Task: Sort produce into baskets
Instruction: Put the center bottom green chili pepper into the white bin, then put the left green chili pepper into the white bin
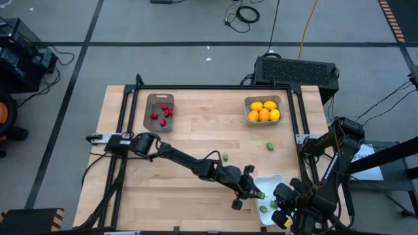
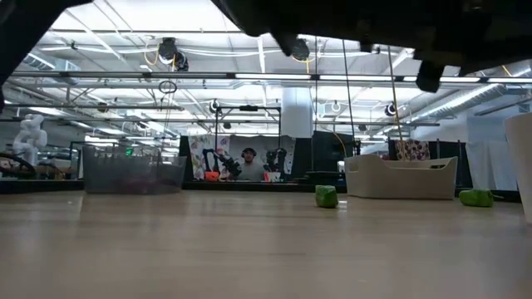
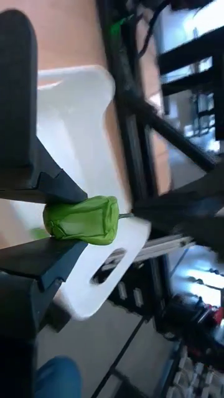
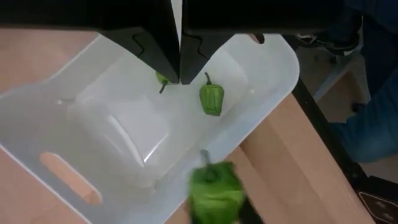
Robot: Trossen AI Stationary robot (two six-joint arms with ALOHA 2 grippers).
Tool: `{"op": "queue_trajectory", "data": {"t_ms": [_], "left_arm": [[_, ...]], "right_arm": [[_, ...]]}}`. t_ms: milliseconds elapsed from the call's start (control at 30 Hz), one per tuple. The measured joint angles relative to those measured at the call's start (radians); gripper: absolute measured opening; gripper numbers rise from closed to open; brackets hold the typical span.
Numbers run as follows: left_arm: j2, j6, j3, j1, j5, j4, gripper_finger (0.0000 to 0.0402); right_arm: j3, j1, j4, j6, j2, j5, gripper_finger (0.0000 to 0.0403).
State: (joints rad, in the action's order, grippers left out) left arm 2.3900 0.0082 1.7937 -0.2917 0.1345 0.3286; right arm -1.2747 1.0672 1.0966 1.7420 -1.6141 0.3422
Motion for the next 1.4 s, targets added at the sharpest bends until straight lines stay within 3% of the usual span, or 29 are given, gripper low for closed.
{"op": "queue_trajectory", "data": {"t_ms": [700,1167,1400], "left_arm": [[0.005,0.060,0.048,0.053,-0.042,0.002,0.0091],[0.005,0.138,0.048,0.047,-0.042,-0.009,0.0193],[-0.092,0.135,0.048,0.069,-0.069,-0.302,0.0197]], "right_arm": [[0.000,0.000,0.034,0.020,0.003,-0.005,0.0004],[0.000,0.000,0.033,0.050,0.003,-0.005,0.0004],[0.000,0.001,0.025,0.092,0.003,-0.006,0.0004]]}}
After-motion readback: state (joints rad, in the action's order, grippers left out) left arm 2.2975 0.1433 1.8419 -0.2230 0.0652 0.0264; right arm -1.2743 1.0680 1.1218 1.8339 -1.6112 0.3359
